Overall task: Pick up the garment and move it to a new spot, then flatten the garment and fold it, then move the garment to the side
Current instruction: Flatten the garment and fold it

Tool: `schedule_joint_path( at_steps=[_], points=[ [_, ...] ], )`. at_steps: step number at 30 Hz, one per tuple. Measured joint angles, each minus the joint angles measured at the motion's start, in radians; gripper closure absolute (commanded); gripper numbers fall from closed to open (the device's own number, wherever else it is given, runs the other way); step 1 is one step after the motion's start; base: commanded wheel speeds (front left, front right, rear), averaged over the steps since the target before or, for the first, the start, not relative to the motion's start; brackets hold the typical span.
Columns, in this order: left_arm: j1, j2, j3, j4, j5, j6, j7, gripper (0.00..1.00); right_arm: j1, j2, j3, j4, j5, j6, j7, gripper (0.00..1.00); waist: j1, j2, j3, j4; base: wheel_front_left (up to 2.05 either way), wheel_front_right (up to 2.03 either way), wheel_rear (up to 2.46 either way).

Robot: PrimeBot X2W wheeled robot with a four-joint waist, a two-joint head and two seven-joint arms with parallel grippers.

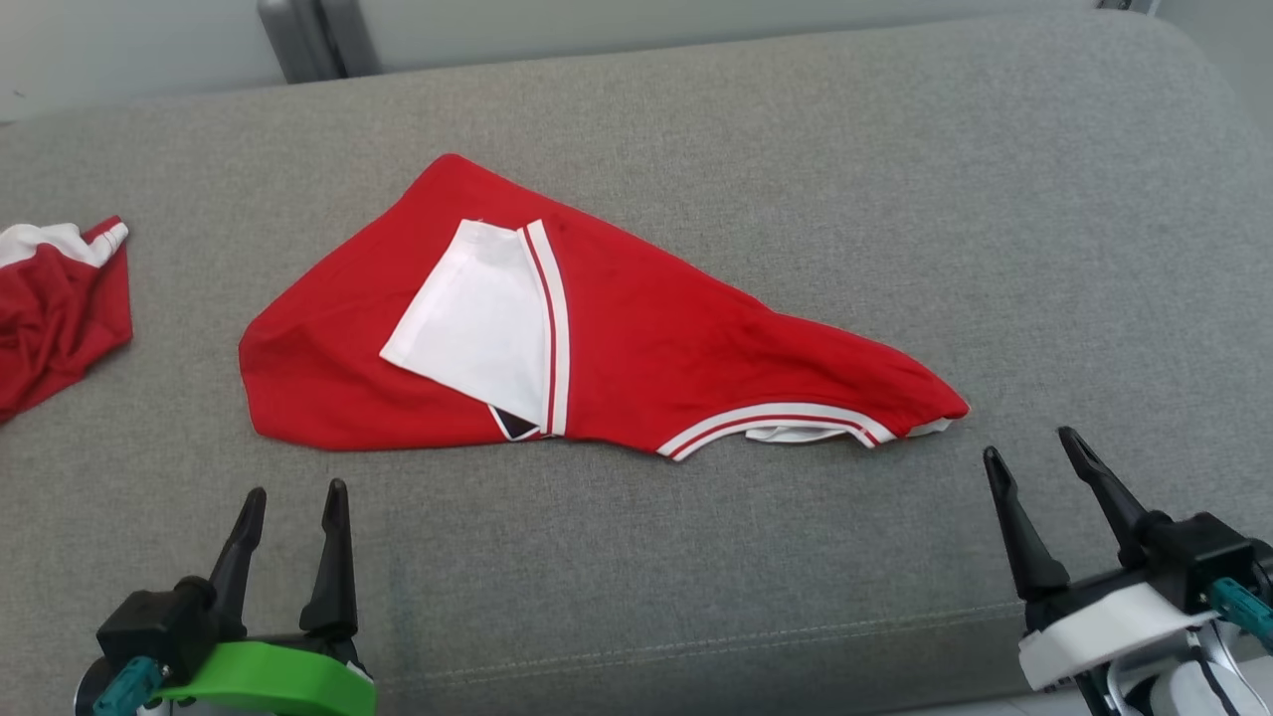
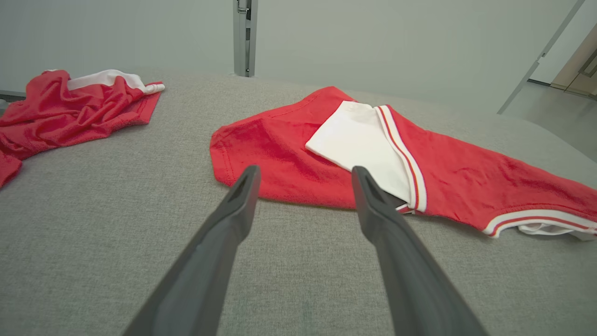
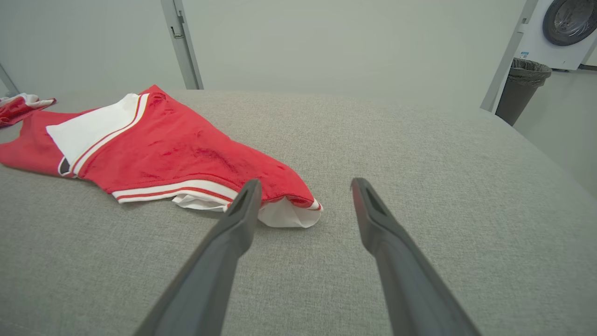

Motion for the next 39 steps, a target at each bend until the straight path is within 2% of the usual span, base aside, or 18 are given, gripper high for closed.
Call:
schedule_joint_path(
  at_steps=[4,15,23,29,39],
  points=[
    [-0.045,-0.001,0.005,0.003,0.000,-0.005,0.000,0.00,-0.072,0.007,0.058,-0.002,-0.028,0.009,0.000,0.00,0.0000,0.0000,0.045,0.002,0.00,0.00,0.00],
    [-0.196,-0.001,0.017,0.032,-0.001,-0.019,0.015,0.00,-0.283,0.012,0.306,-0.017,-0.146,0.018,0.045,0.00,0.0000,0.0000,0.151,0.002,0.00,0.00,0.00],
    [-0.305,-0.031,-0.012,0.062,-0.001,-0.051,0.022,0.00,-0.437,-0.007,0.511,0.060,-0.209,0.019,0.120,0.00,0.0000,0.0000,0.218,0.025,0.00,0.00,0.00],
    [-0.349,-0.061,-0.033,0.097,-0.004,-0.065,0.022,0.00,-0.562,-0.014,0.635,0.118,-0.211,0.019,0.176,0.00,0.0000,0.0000,0.247,0.066,0.00,0.00,0.00],
    [-0.435,-0.093,-0.040,0.137,-0.012,-0.091,0.020,0.00,-0.756,0.002,0.711,0.202,-0.172,0.019,0.264,0.00,0.0001,0.0000,0.296,0.136,0.00,0.00,0.00]
  ],
)
